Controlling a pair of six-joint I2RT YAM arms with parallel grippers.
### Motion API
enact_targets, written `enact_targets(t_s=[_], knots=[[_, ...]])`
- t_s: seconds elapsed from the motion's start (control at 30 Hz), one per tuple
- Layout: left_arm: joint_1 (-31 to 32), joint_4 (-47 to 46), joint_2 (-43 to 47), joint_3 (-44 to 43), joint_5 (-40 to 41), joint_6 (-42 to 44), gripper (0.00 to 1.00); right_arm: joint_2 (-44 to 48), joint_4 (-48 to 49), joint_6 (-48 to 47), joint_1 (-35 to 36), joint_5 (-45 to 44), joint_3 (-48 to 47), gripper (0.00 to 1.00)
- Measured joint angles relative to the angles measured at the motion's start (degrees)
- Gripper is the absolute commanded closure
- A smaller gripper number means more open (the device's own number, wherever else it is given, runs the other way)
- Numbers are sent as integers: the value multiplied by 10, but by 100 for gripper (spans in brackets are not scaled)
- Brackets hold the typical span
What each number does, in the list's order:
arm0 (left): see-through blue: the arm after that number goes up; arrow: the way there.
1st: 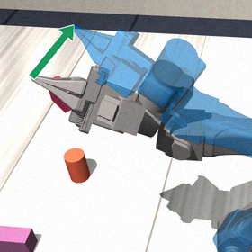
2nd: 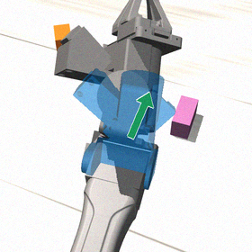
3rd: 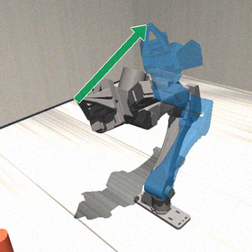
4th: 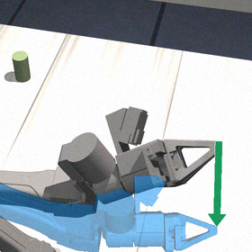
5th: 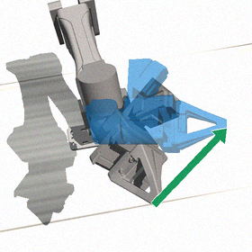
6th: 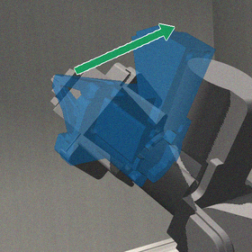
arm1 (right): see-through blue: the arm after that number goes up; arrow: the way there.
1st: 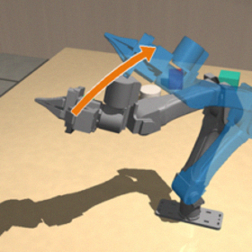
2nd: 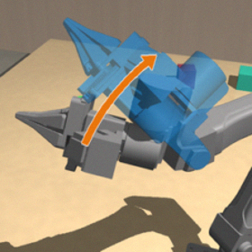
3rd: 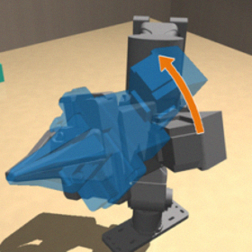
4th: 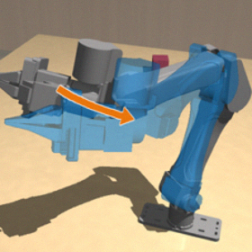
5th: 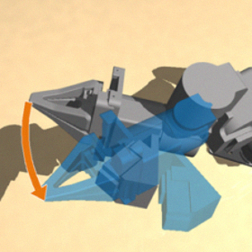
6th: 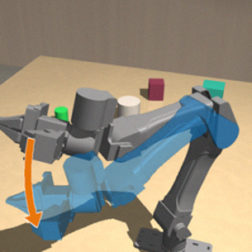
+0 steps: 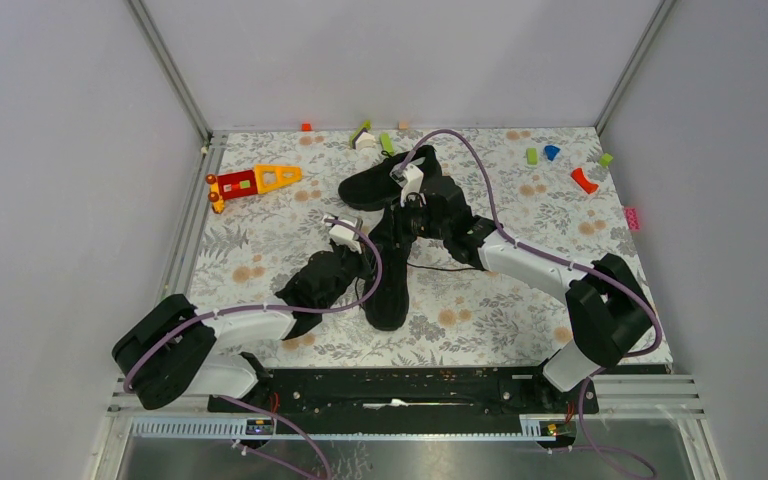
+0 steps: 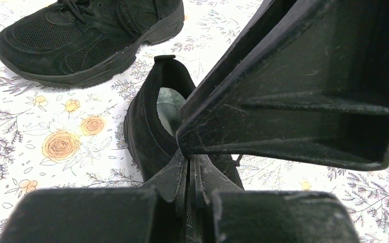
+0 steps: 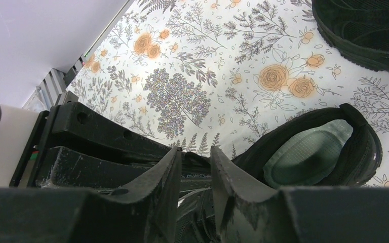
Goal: Tie the shoes
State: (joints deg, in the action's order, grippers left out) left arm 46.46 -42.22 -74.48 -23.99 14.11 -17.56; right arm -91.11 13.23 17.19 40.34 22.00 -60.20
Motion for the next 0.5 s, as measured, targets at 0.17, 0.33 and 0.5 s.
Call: enact_targets(t_s=[0.17,0.33,0.5], knots=[[0,0,0,0,-2,0,100,0,0,1,0,0,0,93],[0,0,0,0,-1,2,73,0,-1,5,0,-2,0,98],[0,7,14,1,10,-2,56,0,-1,21,0,-14,0,99]])
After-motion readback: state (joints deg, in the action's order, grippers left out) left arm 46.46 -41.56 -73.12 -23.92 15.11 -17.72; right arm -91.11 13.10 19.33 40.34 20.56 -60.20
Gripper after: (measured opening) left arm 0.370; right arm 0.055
